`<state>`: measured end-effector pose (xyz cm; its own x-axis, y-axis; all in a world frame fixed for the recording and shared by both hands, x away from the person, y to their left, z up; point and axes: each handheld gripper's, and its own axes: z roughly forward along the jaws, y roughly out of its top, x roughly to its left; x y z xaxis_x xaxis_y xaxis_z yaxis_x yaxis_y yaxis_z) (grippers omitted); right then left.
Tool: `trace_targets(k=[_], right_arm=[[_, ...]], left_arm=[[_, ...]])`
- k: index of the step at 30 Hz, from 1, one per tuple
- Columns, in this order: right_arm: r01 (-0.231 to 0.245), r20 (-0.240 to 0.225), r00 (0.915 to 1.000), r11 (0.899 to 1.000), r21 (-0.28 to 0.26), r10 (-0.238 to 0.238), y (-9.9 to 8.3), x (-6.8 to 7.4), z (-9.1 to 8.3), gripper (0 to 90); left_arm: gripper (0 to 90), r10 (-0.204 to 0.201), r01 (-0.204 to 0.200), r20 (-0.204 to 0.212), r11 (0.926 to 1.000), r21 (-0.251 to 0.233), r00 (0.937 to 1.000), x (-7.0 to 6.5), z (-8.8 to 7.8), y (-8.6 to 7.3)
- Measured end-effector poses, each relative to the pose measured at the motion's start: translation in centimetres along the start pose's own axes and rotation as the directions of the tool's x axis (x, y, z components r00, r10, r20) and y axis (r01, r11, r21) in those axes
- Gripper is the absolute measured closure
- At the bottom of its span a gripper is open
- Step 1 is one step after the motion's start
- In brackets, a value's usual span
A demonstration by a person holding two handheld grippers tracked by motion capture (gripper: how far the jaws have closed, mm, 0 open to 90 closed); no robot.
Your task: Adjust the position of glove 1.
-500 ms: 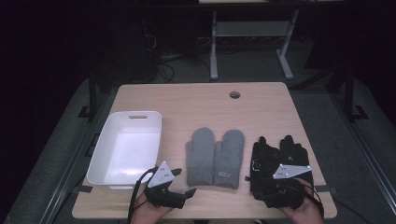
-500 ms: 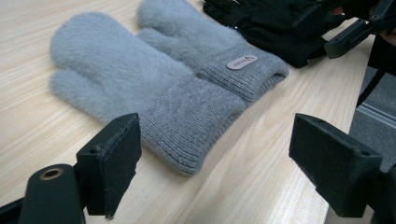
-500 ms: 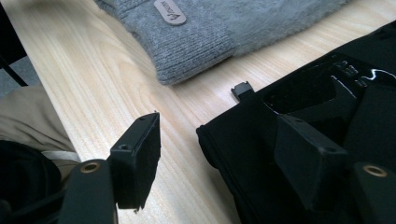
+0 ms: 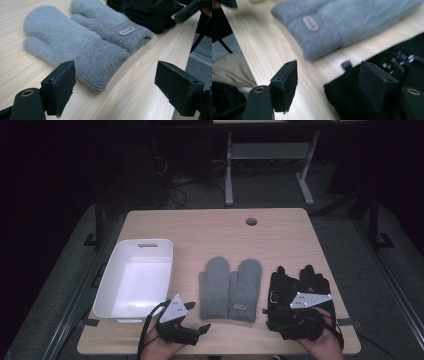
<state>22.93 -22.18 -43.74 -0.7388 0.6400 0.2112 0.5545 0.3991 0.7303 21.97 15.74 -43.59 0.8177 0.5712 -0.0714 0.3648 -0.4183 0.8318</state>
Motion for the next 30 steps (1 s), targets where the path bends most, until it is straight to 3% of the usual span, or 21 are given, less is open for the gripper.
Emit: trace_targets(k=[6, 17, 19, 25, 30], right_arm=[[0.020, 0.004, 0.9998, 1.000, -0.002, -0.020, 2.1, -0.8, 0.3, 29.8], [0.020, -0.021, 0.9996, 0.995, 0.093, -0.018, 5.4, -1.8, 2.1, 30.8], [0.040, -0.016, 0.9991, 0.995, 0.095, -0.038, 6.1, -1.8, 2.3, 30.8], [0.060, -0.024, 0.9981, 0.989, 0.132, -0.057, 7.6, -2.2, 3.3, 30.2], [0.086, -0.023, 0.9963, 0.980, 0.182, -0.083, 8.7, -2.5, 4.7, 29.8]], left_arm=[[16.7, -0.007, 0.007, -0.008, 1.0000, -0.006, 0.9999, 0.1, 0.0, 0.0], [16.7, -0.001, 0.001, -0.013, 1.0000, -0.005, 0.9999, -0.3, 0.0, 0.0], [16.7, 0.001, -0.001, -0.012, 1.0000, -0.007, 0.9999, -0.4, 0.0, 0.0], [16.7, -0.016, 0.016, -0.012, 0.9997, -0.018, 0.9998, -0.2, -0.1, 0.0], [16.7, -0.005, 0.005, -0.016, 0.9999, -0.013, 0.9999, -0.2, 0.1, 0.0]])
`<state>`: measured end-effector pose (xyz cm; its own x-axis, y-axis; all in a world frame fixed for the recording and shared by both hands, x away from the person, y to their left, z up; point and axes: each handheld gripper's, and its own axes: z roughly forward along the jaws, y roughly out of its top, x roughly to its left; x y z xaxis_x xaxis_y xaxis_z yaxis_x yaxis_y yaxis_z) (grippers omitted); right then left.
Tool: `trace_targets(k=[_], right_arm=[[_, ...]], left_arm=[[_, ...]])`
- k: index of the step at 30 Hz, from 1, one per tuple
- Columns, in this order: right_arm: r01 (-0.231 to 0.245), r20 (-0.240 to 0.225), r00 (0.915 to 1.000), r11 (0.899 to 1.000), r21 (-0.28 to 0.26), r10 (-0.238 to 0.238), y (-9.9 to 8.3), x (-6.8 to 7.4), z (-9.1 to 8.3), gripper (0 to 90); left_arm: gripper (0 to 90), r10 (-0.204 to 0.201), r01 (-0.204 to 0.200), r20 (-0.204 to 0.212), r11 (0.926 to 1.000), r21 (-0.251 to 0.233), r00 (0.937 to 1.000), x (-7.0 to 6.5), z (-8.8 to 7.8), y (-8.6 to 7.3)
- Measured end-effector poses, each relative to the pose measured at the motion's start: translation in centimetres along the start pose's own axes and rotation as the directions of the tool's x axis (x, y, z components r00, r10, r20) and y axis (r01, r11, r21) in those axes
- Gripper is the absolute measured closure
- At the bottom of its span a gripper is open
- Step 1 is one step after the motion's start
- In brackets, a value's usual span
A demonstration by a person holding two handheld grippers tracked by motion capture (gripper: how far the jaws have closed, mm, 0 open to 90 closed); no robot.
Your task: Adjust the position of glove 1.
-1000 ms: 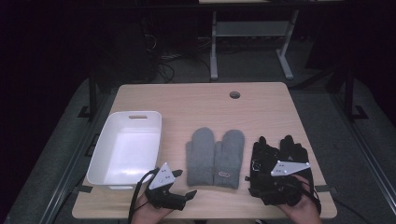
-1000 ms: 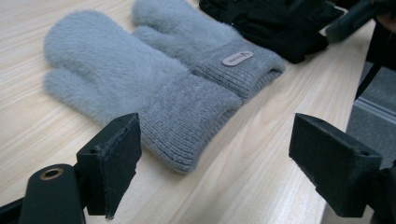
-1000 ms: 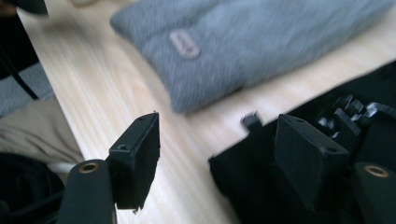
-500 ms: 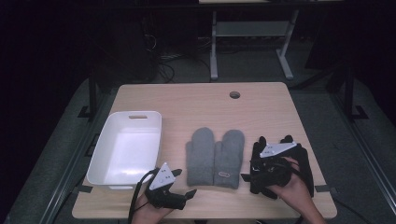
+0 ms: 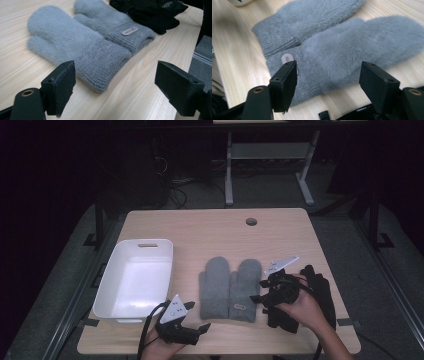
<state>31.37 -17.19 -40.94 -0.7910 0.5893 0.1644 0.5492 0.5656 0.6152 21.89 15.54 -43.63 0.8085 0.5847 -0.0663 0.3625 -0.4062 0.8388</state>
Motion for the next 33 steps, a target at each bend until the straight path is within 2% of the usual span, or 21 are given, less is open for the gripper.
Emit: trace_targets(k=[2, 9, 13, 16, 18, 20, 30, 33], right_arm=[[-0.005, -0.008, 1.0000, 1.000, 0.022, 0.006, 0.6, -0.1, 0.5, 29.9], [0.032, 0.007, 0.9994, 0.996, 0.084, -0.033, 2.2, -0.4, 2.5, 30.6], [0.052, 0.039, 0.9976, 0.992, 0.114, -0.056, 2.9, -0.6, 3.8, 32.2], [0.059, 0.059, 0.9958, 0.985, 0.164, -0.070, 3.0, -0.8, 5.2, 33.2], [0.058, 0.063, 0.9955, 0.980, 0.190, -0.071, 2.8, -0.9, 5.9, 37.0], [0.038, 0.049, 0.9976, 0.983, 0.180, -0.048, 2.5, -1.0, 6.1, 45.7], [0.047, 0.044, 0.9974, 0.979, 0.198, -0.057, 2.2, -0.7, 6.1, 72.5], [0.037, 0.041, 0.9981, 0.982, 0.185, -0.045, 2.0, -0.7, 6.0, 77.0]], left_arm=[[16.7, -0.005, 0.005, 0.003, 1.0000, 0.000, 1.0000, 0.0, 0.0, 0.0], [16.7, 0.001, -0.001, 0.004, 1.0000, -0.001, 1.0000, 0.1, -0.1, 0.0], [16.7, 0.014, -0.014, -0.005, 0.9999, 0.002, 0.9999, -0.1, -0.1, 0.0], [16.7, 0.020, -0.020, -0.009, 0.9998, 0.004, 0.9998, -0.3, 0.0, 0.1], [16.6, 0.026, -0.026, -0.009, 0.9996, 0.007, 0.9996, -0.3, 0.0, 0.1], [16.7, 0.025, -0.025, -0.010, 0.9996, 0.009, 0.9996, -0.3, 0.0, 0.1], [16.7, 0.030, -0.030, -0.012, 0.9993, 0.021, 0.9995, -0.5, 0.0, 0.1], [16.8, 0.020, -0.020, -0.010, 0.9996, 0.018, 0.9998, -0.5, 0.1, 0.0]])
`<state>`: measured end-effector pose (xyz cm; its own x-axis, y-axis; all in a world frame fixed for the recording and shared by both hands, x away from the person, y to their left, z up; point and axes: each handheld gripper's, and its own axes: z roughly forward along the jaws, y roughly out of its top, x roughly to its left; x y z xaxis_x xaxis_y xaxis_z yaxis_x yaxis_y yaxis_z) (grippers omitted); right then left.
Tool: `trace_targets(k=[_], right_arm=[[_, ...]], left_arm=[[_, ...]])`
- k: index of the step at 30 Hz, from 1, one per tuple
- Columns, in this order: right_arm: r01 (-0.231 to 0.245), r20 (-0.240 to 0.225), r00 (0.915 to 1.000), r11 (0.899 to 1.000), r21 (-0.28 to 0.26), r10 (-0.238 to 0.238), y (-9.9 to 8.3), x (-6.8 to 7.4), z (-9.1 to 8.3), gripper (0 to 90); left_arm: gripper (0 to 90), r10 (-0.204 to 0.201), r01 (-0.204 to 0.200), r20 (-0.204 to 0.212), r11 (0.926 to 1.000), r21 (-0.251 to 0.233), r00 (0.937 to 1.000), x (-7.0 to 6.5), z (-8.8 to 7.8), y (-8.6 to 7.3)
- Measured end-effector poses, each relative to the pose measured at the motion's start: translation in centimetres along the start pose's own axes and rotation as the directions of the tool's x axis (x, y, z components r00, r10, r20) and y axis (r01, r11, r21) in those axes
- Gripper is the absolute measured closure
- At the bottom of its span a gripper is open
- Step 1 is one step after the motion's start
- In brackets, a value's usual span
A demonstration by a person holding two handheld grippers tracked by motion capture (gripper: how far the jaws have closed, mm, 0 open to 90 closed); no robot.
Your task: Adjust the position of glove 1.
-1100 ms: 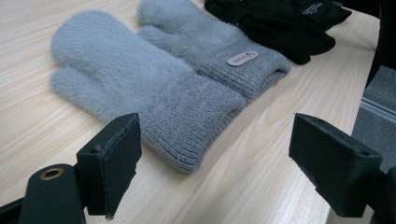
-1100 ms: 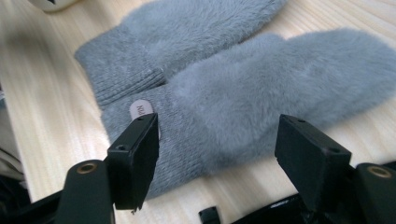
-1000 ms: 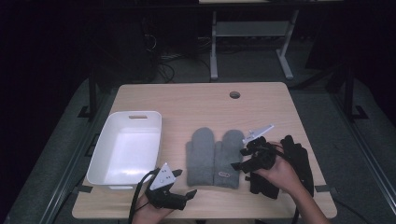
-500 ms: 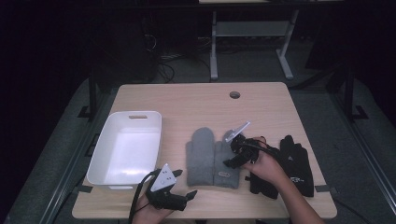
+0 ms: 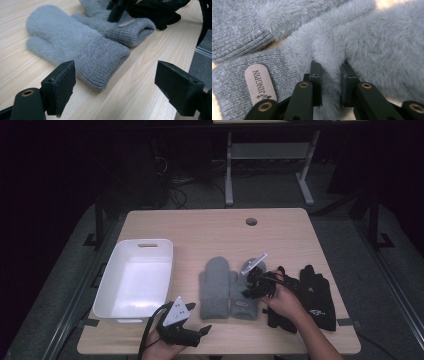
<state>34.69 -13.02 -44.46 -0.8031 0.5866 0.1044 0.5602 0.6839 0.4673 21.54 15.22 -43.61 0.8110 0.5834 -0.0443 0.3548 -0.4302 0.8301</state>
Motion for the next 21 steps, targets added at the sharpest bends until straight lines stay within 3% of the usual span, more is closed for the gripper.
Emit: trace_targets(k=[8, 21], right_arm=[[-0.036, -0.019, 0.9992, 0.999, -0.033, 0.035, -0.5, -0.1, -0.6, 81.4], [-0.037, -0.015, 0.9992, 0.997, -0.068, 0.036, -0.6, 0.2, -3.2, 82.0]], left_arm=[[16.8, 0.042, -0.042, -0.002, 0.9989, 0.019, 0.9991, 0.0, 0.1, 0.1], [16.8, 0.001, -0.001, -0.010, 1.0000, -0.004, 1.0000, 0.1, -0.5, 0.0]])
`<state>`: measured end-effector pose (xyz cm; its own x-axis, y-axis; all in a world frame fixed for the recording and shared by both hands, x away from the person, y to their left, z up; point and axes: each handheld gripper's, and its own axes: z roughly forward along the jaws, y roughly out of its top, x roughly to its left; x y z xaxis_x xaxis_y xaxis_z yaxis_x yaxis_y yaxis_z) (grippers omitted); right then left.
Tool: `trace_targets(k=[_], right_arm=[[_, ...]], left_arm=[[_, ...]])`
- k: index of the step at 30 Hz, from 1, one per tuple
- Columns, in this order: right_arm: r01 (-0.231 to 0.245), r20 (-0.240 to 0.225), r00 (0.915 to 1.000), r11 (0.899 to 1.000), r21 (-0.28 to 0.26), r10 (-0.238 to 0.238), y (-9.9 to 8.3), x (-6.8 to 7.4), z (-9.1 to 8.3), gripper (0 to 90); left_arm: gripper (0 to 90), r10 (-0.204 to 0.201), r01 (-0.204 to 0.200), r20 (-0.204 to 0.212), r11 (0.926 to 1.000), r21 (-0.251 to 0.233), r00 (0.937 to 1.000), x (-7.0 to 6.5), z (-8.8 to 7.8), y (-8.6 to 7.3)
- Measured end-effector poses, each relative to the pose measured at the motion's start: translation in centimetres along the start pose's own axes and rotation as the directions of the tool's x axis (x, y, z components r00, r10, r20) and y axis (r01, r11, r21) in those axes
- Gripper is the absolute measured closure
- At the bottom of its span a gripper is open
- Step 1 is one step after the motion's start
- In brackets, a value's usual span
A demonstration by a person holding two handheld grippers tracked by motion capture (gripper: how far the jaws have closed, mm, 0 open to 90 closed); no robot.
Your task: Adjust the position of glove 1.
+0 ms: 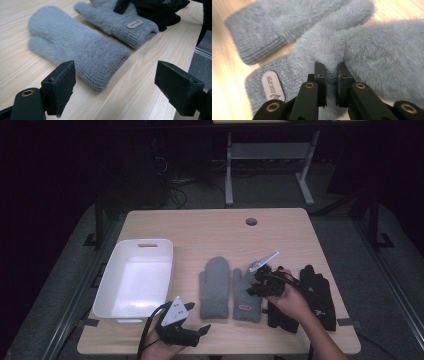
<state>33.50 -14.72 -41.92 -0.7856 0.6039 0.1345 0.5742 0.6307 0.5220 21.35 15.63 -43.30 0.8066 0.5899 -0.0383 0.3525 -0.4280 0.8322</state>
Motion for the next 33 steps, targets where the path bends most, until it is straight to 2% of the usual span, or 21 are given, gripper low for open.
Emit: trace_targets(k=[5, 7, 11, 14, 18, 24, 27, 33], right_arm=[[0.023, -0.007, 0.9997, 0.999, -0.031, -0.023, 1.3, 1.1, -1.8, 82.0], [0.034, -0.026, 0.9991, 0.998, -0.046, -0.035, 2.1, 1.6, -2.3, 81.9], [0.049, -0.055, 0.9972, 0.998, -0.050, -0.052, 3.9, 2.8, -2.5, 81.8], [0.091, -0.068, 0.9932, 0.995, -0.046, -0.094, 5.5, 3.8, -2.1, 81.7], [0.123, -0.079, 0.9890, 0.992, -0.030, -0.125, 7.4, 4.7, -1.3, 81.5], [0.117, -0.092, 0.9890, 0.993, 0.003, -0.116, 9.1, 5.1, 0.1, 81.2], [0.116, -0.095, 0.9890, 0.993, 0.019, -0.114, 9.4, 5.2, 0.8, 81.0], [0.111, -0.103, 0.9890, 0.993, 0.050, -0.106, 9.7, 5.0, 2.4, 80.4]], left_arm=[[16.8, 0.004, -0.004, -0.003, 1.0000, -0.005, 1.0000, 0.0, -0.2, 0.0], [16.8, 0.002, -0.002, -0.006, 0.9999, -0.011, 1.0000, 0.0, -0.3, 0.0], [16.9, 0.006, -0.006, -0.010, 0.9998, -0.019, 0.9999, -0.1, -0.5, 0.0], [16.9, 0.005, -0.005, -0.010, 0.9996, -0.027, 0.9999, -0.1, -0.7, 0.1], [16.9, 0.001, -0.001, -0.014, 0.9996, -0.028, 0.9999, 0.0, -1.0, 0.1], [16.9, -0.010, 0.010, -0.012, 0.9991, -0.040, 0.9999, 0.0, -1.1, 0.1], [17.0, 0.004, -0.005, -0.018, 0.9996, -0.029, 0.9998, 0.2, -1.2, 0.1], [17.0, -0.013, 0.012, -0.016, 0.9992, -0.038, 0.9998, 0.2, -1.2, 0.1]])
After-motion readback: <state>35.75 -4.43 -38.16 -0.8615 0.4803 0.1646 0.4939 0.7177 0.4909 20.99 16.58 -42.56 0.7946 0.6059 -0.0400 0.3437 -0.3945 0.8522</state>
